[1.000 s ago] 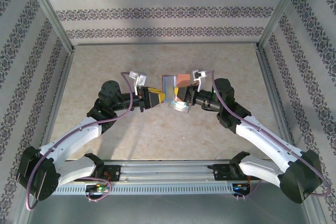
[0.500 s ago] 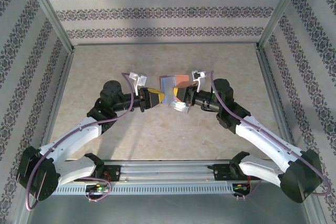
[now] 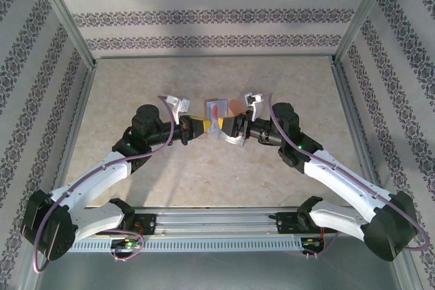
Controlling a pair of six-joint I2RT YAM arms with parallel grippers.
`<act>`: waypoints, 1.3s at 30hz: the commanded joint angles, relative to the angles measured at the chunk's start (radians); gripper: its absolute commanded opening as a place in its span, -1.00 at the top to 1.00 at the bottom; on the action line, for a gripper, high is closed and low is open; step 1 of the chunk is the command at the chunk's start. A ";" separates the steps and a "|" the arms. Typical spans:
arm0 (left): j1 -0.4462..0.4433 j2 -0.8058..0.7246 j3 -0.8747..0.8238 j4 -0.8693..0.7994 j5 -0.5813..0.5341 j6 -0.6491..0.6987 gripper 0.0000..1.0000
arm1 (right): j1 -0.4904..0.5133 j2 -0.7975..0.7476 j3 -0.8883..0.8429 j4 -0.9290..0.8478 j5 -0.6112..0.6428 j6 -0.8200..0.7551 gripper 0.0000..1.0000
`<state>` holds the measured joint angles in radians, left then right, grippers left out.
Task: Take the credit cards out of the card holder
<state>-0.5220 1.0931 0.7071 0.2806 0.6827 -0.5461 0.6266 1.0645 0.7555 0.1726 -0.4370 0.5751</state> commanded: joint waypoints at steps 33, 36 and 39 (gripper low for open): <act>0.000 -0.003 0.014 -0.027 -0.012 0.008 0.49 | 0.042 -0.001 0.046 -0.026 0.012 -0.019 0.57; 0.000 -0.017 0.009 -0.093 -0.040 0.031 0.74 | 0.039 -0.022 0.025 -0.062 0.054 -0.022 0.27; 0.000 -0.038 0.009 -0.156 -0.056 0.056 0.84 | 0.034 -0.059 0.007 -0.138 0.133 -0.035 0.13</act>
<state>-0.5220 1.0908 0.7071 0.1902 0.6518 -0.5316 0.6590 1.0492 0.7807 0.0853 -0.3779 0.5503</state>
